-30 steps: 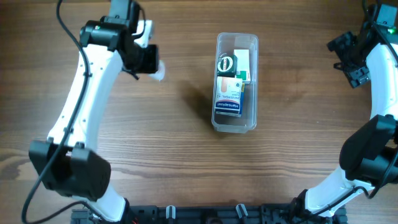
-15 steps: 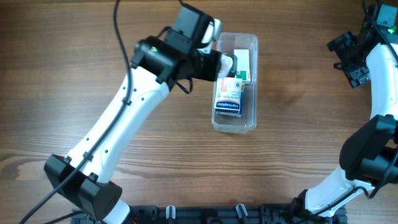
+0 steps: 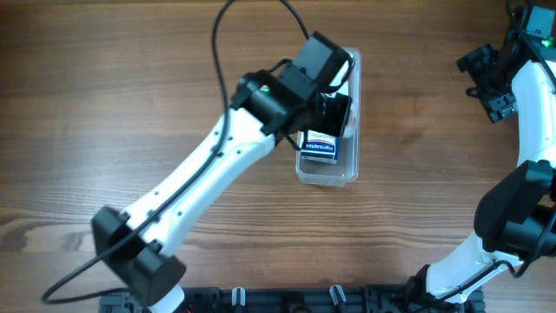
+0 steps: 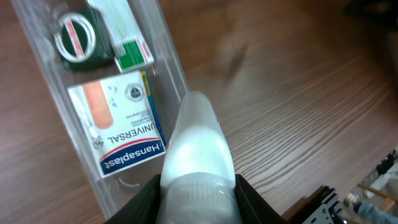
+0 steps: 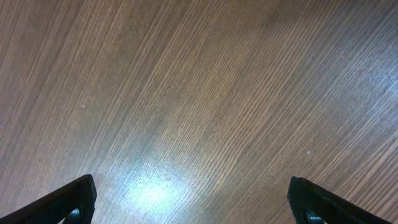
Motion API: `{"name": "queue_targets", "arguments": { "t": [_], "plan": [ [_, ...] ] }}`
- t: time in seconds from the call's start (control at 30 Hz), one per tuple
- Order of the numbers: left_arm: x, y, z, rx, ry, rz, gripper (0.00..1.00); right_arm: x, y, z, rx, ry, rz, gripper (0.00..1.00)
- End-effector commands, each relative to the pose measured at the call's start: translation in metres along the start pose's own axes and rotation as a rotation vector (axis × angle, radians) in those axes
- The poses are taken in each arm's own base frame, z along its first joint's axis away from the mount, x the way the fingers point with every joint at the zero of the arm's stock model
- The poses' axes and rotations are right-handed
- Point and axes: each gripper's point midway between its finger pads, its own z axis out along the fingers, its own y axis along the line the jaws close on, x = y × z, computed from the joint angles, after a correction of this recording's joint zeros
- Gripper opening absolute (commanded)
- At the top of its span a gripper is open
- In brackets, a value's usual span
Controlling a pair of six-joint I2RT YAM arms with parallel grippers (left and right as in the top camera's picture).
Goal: Pack container
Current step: 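Carry the bottle over the container and lower it in, then open the left gripper to release the bottle in the container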
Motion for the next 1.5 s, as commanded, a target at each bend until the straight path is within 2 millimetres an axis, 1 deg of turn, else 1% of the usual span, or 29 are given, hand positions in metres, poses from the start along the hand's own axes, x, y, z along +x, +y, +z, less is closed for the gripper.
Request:
{"name": "queue_targets", "arguments": {
  "t": [0.0, 0.17, 0.3, 0.4, 0.67, 0.73, 0.83, 0.9, 1.0, 1.13, 1.27, 1.37, 1.47],
  "plan": [
    [0.0, -0.003, 0.019, 0.001, 0.028, -0.039, 0.33, 0.002, 0.0, 0.005, 0.009, 0.008, 0.017, 1.0],
    [0.005, 0.004, 0.044, -0.019, 0.067, -0.074, 0.33, 0.002, 0.0, 0.005, 0.009, 0.008, 0.017, 1.0],
    [0.009, 0.01, 0.06, -0.033, 0.094, -0.086, 0.33, 0.002, -0.001, 0.005, 0.009, 0.008, 0.017, 1.0],
    [0.012, 0.012, 0.066, -0.042, 0.106, -0.125, 0.34, 0.002, 0.0, 0.005, 0.009, 0.008, 0.016, 1.0],
    [0.014, 0.016, 0.073, -0.064, 0.116, -0.19, 0.35, 0.002, 0.0, 0.005, 0.009, 0.008, 0.017, 0.99],
    [0.017, 0.018, 0.078, -0.071, 0.128, -0.194, 0.35, 0.002, 0.0, 0.005, 0.009, 0.008, 0.017, 1.0],
    [0.022, 0.023, 0.088, -0.085, 0.153, -0.198, 0.38, 0.002, 0.0, 0.005, 0.009, 0.008, 0.017, 1.0],
    [0.024, 0.024, 0.091, -0.088, 0.159, -0.2, 0.38, 0.002, -0.001, 0.005, 0.009, 0.008, 0.017, 1.0],
    [0.024, 0.024, 0.091, -0.088, 0.158, -0.199, 0.4, 0.002, 0.0, 0.005, 0.009, 0.008, 0.017, 1.0],
    [0.023, 0.024, 0.091, -0.086, 0.157, -0.198, 0.48, 0.002, 0.0, 0.005, 0.009, 0.008, 0.017, 1.0],
    [0.017, 0.021, 0.09, -0.073, 0.135, -0.187, 0.52, 0.002, -0.001, 0.005, 0.009, 0.008, 0.017, 1.0],
    [0.01, 0.017, 0.082, -0.058, 0.11, -0.157, 0.54, 0.002, 0.0, 0.005, 0.009, 0.008, 0.017, 1.0],
    [0.0, 0.01, 0.065, -0.042, 0.063, -0.114, 0.57, 0.002, 0.0, 0.005, 0.009, 0.008, 0.017, 1.0]
  ]
}}
